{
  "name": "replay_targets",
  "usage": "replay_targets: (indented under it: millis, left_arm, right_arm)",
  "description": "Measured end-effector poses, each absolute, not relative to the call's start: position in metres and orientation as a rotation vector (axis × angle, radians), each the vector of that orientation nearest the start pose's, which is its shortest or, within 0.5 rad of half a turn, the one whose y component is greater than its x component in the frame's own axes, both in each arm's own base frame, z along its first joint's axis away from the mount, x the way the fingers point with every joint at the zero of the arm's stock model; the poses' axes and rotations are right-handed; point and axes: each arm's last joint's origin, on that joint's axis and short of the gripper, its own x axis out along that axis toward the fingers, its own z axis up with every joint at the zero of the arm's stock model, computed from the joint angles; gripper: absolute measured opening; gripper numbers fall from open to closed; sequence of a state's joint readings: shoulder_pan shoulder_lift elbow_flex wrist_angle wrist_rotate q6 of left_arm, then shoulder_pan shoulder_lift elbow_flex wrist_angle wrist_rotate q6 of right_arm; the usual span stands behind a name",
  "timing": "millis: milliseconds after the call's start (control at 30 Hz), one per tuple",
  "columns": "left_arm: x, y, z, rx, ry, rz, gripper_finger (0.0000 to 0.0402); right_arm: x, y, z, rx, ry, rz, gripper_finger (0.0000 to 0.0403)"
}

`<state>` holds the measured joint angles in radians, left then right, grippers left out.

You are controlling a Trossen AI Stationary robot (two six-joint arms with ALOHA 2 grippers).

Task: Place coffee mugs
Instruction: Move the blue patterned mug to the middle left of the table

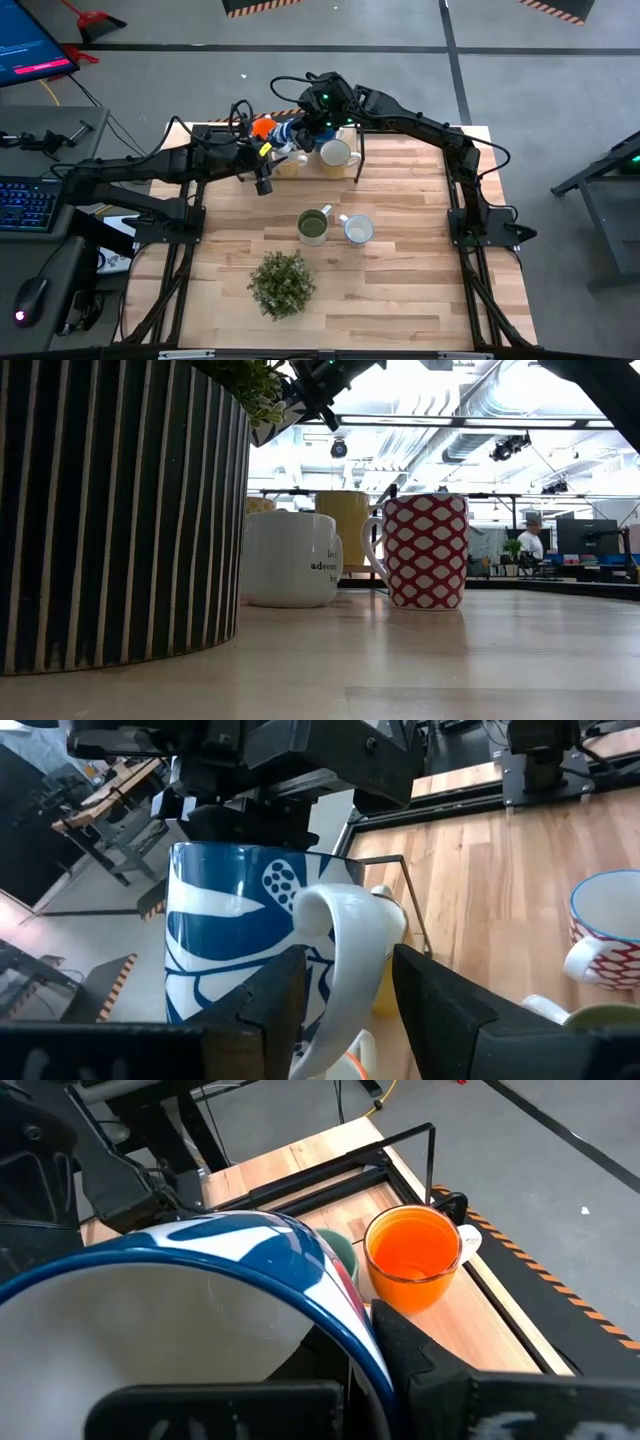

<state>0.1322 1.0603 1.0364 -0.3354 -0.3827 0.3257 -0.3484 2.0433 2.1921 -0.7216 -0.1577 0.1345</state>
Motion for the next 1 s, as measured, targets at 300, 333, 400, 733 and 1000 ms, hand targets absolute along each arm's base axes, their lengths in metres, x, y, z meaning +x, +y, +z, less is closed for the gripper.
replay_targets:
  millis: [300,333,400,733,1000]
  left_arm:
    - [0.224,0.041,0.358,0.439,0.427,0.444,0.0057]
    - [0.224,0.040,0.358,0.456,0.429,0.429,0.0043]
    - [0.225,0.040,0.357,0.468,0.430,0.405,0.0039]
    - [0.224,0.039,0.370,0.491,0.392,0.367,0.0039]
    - [0.220,0.039,0.374,0.499,0.434,0.386,0.0039]
  right_arm:
    - [0.431,-0.146,0.383,0.289,0.530,-0.211,0.0000]
    - [0.431,-0.146,0.383,0.295,0.532,-0.201,0.0000]
    - [0.431,-0.145,0.383,0.290,0.536,-0.188,0.0000]
    - [0.431,-0.144,0.387,0.290,0.512,-0.168,0.0000]
    - [0.433,-0.144,0.387,0.294,0.492,-0.172,0.0005]
